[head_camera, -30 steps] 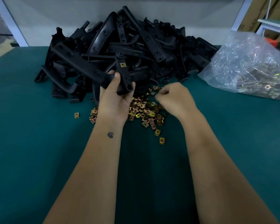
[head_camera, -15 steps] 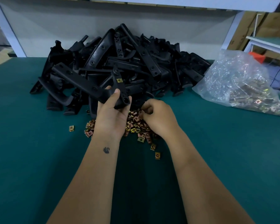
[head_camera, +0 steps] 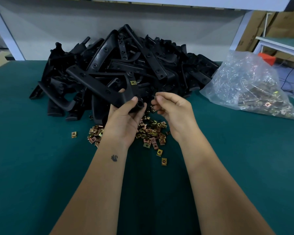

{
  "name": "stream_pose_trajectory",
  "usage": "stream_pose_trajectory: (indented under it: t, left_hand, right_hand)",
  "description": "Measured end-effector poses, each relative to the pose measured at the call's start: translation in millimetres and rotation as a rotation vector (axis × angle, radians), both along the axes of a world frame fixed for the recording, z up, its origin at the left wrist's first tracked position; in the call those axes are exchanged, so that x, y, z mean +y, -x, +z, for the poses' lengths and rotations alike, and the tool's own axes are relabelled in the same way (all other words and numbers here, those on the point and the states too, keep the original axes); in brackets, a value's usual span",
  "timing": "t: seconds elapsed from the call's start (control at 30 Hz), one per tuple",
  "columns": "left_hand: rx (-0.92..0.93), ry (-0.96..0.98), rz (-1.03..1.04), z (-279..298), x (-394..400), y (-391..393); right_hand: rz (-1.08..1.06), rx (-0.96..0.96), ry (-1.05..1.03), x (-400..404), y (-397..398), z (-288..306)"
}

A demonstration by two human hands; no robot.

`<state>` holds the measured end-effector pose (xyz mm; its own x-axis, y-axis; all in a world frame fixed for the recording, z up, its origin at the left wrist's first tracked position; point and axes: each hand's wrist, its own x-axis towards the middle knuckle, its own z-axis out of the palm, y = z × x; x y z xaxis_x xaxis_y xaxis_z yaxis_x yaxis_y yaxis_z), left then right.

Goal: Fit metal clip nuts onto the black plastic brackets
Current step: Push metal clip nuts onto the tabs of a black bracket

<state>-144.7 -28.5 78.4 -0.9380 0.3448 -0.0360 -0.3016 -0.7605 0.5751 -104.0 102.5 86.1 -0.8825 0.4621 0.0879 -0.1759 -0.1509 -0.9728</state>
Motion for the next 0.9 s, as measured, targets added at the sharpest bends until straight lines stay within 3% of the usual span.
stream_pose_trajectory:
  t: [0.23,0.67,0.9]
  left_hand:
    - [0.032,0.023,-0.065,1.1,-0.1,-3.2]
    - [0.096,0.089,-0.136,-1.2,-2.8,-2.2]
    - [0.13,0.102,-0.144,-4.9,-3.4,1.9]
  right_hand:
    - [0.094,0.096,0.112,-1.7,-1.8,4.0]
    - [0.114,0.093,0.091,-8.0,-0.8,3.0]
    - [0.135,0.067,0.18,-12.9,-0.5,3.5]
